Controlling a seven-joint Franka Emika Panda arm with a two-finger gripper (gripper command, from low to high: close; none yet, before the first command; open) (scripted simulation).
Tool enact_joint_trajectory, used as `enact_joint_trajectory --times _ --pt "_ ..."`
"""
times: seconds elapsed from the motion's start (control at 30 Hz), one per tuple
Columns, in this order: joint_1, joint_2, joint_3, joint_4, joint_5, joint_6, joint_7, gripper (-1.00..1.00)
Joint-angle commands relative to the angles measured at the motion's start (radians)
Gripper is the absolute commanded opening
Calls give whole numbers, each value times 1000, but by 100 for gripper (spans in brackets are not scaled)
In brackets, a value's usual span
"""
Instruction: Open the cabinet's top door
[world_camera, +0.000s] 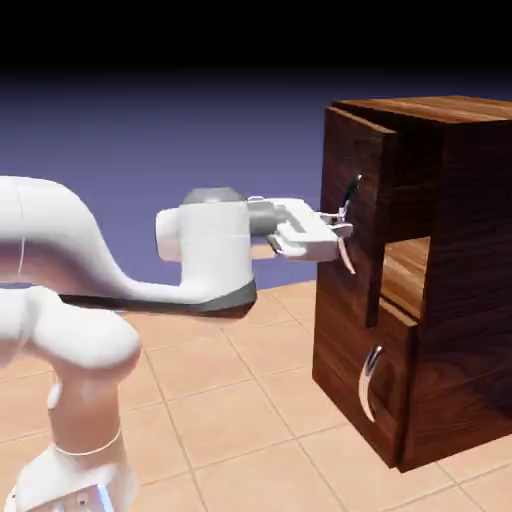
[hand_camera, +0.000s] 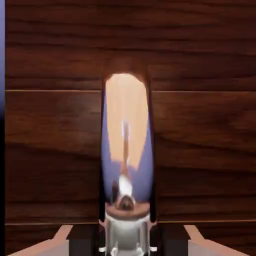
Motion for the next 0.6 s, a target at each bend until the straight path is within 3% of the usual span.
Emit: enact_joint_trajectory --times 0.0,0.57 --pt "-21 -12 36 -23 43 -23 -11 -100" --pt "-65 -131 638 -198 780 -473 -130 -100"
